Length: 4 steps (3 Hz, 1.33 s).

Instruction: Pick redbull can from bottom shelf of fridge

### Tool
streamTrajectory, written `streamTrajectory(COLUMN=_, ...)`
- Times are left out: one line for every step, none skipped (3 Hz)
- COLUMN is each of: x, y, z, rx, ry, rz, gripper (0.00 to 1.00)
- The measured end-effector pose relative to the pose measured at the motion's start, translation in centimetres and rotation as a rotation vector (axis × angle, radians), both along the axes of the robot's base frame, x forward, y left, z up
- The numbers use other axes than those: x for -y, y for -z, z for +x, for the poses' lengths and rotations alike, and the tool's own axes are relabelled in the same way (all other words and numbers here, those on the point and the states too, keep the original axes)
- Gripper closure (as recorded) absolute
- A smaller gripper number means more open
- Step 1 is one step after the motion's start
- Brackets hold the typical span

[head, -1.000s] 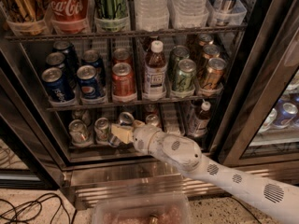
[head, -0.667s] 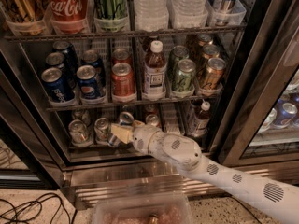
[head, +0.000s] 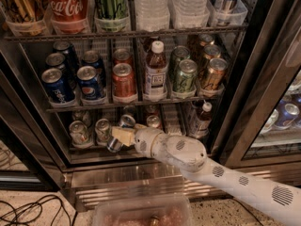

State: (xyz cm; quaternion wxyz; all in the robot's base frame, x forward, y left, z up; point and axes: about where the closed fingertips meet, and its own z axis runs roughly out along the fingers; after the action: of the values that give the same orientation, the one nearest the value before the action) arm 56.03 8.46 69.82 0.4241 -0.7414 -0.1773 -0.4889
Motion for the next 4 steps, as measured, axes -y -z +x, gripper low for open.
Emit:
streamTrajectory(x=0.0, y=-0.7, z=-2.1, rx=-0.044, ry=-0.034, rz=0.001, gripper=1.0)
streamTrajectory(x=-0.4, y=-1.7, z=-5.8, rx=-0.085, ry=-0.104, rz=0.004, gripper=1.0)
streamTrajectory(x=-0.4, y=-1.7, z=-5.8, rx=-0.085, ry=-0.104, rz=0.004, gripper=1.0)
streamTrajectory(x=-0.3, y=-1.5, z=-5.8, rx=-0.086, ry=-0.109, rz=0.003, gripper=1.0)
